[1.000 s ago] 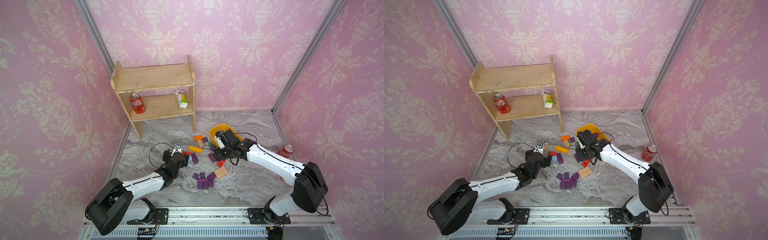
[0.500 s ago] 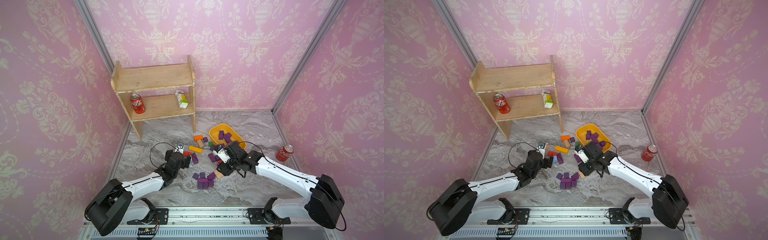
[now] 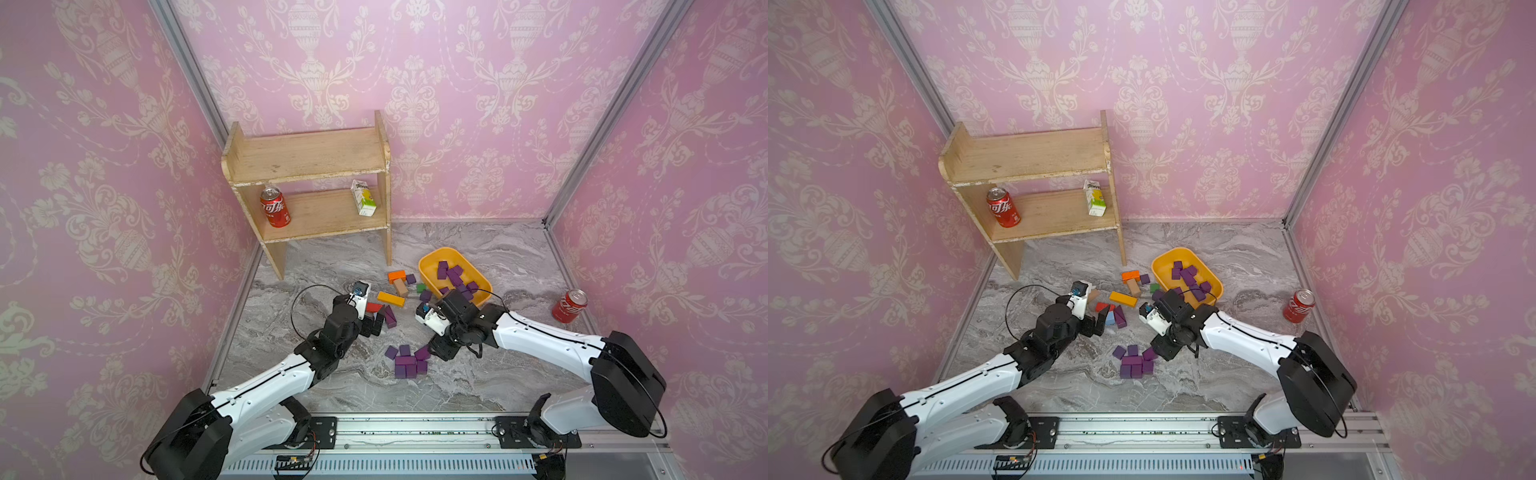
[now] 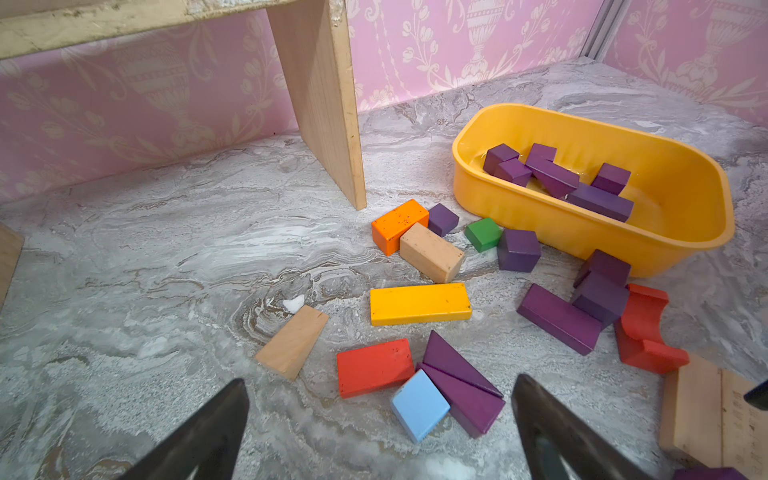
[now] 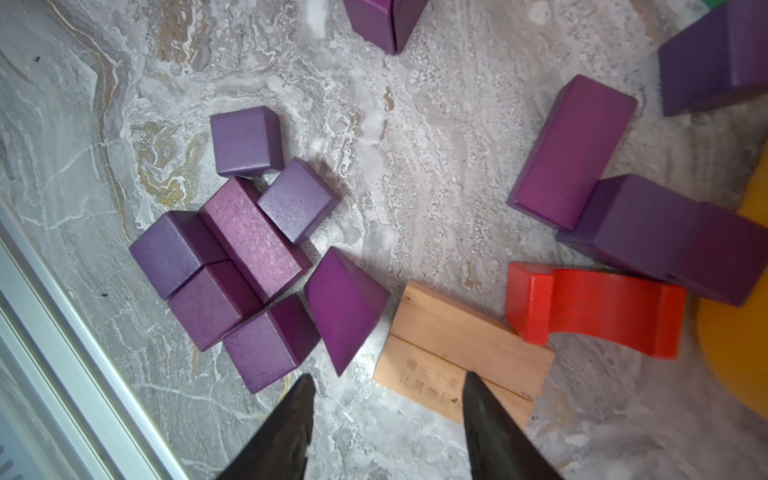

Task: Pick purple bricks into the storage bin
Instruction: Pick up the building block from the center of the board.

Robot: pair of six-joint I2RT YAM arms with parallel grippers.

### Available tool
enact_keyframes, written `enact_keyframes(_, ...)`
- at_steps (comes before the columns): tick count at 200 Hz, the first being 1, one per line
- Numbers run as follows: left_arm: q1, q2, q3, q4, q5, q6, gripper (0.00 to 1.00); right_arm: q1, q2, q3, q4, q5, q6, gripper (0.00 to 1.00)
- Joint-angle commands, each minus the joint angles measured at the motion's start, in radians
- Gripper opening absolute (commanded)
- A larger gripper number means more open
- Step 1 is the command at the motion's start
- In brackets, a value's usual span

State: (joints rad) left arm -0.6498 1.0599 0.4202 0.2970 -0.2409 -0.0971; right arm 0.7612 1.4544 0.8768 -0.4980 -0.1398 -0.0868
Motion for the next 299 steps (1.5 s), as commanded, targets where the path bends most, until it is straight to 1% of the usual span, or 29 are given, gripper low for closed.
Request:
enact_keyframes(1,0.009,-0.013,-0.007,-0.033,0.019,0.015,0.99,0.019,0.02,0.036,0.001,0.028,-0.034,0.59)
enact_keyframes(24,0.009,-0.044,-0.016,-0.035,0.054,0.016,0.99,0.034,0.043,0.038,0.013,0.03,-0.036,0.59)
enact_keyframes(56,0.01,-0.109,-0.046,-0.024,-0.016,0.007,0.99,0.047,0.094,0.058,0.001,0.063,-0.04,0.58)
enact_keyframes(82,0.01,-0.136,-0.062,-0.018,-0.023,0.005,0.99,0.055,0.13,0.082,0.0,0.075,-0.033,0.57)
enact_keyframes(127,0.009,-0.145,-0.062,-0.023,-0.041,0.005,0.99,0.055,0.183,0.122,0.006,0.133,0.004,0.53)
enact_keyframes(162,0.009,-0.141,-0.063,-0.024,-0.051,0.007,0.99,0.056,0.216,0.139,0.013,0.202,0.046,0.5)
enact_keyframes(199,0.009,-0.128,-0.061,-0.023,-0.019,0.013,0.99,0.044,0.217,0.155,0.014,0.252,0.103,0.51)
enact_keyframes(217,0.009,-0.113,-0.06,-0.01,0.022,0.022,0.99,0.022,0.18,0.158,0.024,0.248,0.139,0.54)
enact_keyframes(242,0.009,-0.079,-0.061,0.022,0.127,0.039,0.99,-0.011,0.11,0.179,0.011,0.236,0.19,0.56)
enact_keyframes(269,0.009,-0.017,-0.036,0.03,0.28,0.057,0.99,-0.028,0.029,0.232,-0.07,0.264,0.234,0.57)
enact_keyframes(276,0.009,-0.003,-0.023,0.023,0.335,0.059,0.99,-0.033,0.003,0.238,-0.088,0.266,0.241,0.58)
enact_keyframes(286,0.008,0.016,-0.013,0.026,0.432,0.072,0.99,-0.042,-0.038,0.231,-0.093,0.24,0.235,0.59)
enact_keyframes(299,0.005,0.045,0.001,0.031,0.539,0.081,0.99,-0.061,-0.107,0.19,-0.07,0.171,0.205,0.62)
